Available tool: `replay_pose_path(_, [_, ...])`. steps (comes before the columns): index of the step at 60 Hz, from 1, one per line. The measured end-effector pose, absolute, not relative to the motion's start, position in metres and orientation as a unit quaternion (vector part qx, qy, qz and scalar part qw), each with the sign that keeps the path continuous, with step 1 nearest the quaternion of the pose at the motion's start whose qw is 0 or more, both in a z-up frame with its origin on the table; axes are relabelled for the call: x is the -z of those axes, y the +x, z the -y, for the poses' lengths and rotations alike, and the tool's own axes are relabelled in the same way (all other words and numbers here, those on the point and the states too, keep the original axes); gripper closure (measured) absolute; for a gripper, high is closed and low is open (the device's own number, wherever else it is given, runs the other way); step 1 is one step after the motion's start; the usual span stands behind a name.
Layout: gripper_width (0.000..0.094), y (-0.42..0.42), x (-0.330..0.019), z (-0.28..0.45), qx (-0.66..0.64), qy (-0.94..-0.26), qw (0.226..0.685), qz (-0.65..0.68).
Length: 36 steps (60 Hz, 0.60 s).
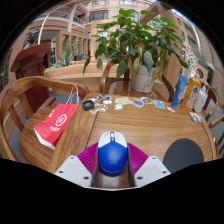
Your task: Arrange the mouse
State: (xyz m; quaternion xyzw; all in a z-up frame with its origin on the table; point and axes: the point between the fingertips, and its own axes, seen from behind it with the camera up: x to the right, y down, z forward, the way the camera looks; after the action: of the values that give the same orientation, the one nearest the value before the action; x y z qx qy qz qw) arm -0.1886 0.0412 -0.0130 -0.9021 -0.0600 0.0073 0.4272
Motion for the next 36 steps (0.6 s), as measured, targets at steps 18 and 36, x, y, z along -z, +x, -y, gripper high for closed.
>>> replay_pose_path(18, [0.0568,-0.194,-0.083,-0.027,-0.059,-0.87,0.487,0.053])
replay_pose_path(36, [0.057,-0.08,-0.261,-0.01,-0.066,-0.786,0.615,0.011])
